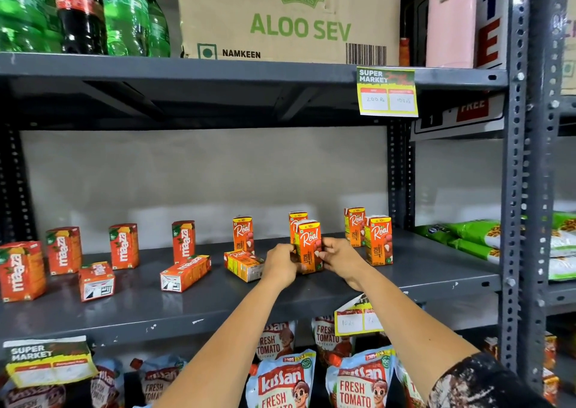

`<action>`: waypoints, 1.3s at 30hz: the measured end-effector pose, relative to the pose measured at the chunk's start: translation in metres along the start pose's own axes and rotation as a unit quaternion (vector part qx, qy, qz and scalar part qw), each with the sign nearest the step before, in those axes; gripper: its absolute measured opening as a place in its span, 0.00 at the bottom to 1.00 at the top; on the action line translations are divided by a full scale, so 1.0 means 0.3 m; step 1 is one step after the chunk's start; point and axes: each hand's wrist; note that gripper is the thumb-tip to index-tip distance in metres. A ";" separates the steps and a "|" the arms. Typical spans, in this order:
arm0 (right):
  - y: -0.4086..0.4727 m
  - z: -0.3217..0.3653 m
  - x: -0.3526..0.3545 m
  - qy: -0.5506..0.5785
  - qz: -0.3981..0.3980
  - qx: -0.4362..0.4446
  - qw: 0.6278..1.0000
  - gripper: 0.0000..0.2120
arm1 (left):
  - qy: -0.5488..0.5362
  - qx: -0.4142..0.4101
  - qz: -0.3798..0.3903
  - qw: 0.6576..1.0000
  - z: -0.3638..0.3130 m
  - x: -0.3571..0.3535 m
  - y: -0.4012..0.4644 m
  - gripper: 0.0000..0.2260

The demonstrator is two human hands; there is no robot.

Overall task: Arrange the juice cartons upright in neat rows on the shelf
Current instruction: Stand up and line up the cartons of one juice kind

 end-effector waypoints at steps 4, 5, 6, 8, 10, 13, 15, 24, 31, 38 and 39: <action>-0.001 0.004 0.007 -0.011 -0.012 -0.006 1.000 0.16 | 0.007 -0.001 0.007 1.000 -0.008 -0.003 0.003 0.15; -0.001 0.005 0.009 -0.011 -0.017 -0.009 1.000 0.16 | 0.004 0.001 0.011 1.000 -0.010 -0.004 0.003 0.15; -0.001 0.006 0.010 -0.011 -0.022 -0.010 1.000 0.15 | 0.002 0.003 0.016 1.000 -0.011 -0.006 0.003 0.16; 0.002 0.004 0.011 -0.016 -0.030 -0.007 0.999 0.15 | 0.000 0.007 0.021 1.000 -0.013 -0.008 0.003 0.15; 0.005 -0.002 0.009 -0.030 -0.039 0.003 0.999 0.15 | 0.000 0.007 0.021 1.000 -0.018 -0.005 0.004 0.15; 0.002 -0.010 0.005 -0.059 -0.058 0.008 0.997 0.13 | -0.003 0.008 0.025 1.000 -0.026 -0.008 0.006 0.15; 0.000 -0.011 0.003 -0.083 -0.073 0.008 0.994 0.14 | -0.004 0.011 0.026 1.000 -0.029 -0.011 0.004 0.15; -0.118 0.118 -0.110 -0.170 -0.294 0.369 0.865 0.15 | -0.106 0.069 -0.150 0.981 0.075 0.178 -0.051 0.12; 0.033 0.105 -0.344 -0.228 -0.059 0.185 0.954 0.11 | 0.056 0.205 -0.078 0.974 0.290 0.281 -0.075 0.13; 0.130 0.032 -0.385 -0.192 -0.080 -0.034 0.978 0.12 | -0.030 0.216 0.042 0.975 0.274 0.264 -0.095 0.16; 0.134 0.027 -0.387 -0.162 -0.077 -0.049 0.983 0.11 | -0.060 0.220 0.048 0.972 0.264 0.263 -0.095 0.17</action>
Point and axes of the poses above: each hand's wrist, its own y-axis towards the middle knuckle, its own x-axis out of the back of the hand, z = x × y, and after that the axes turned 15 degrees about y, right-handed
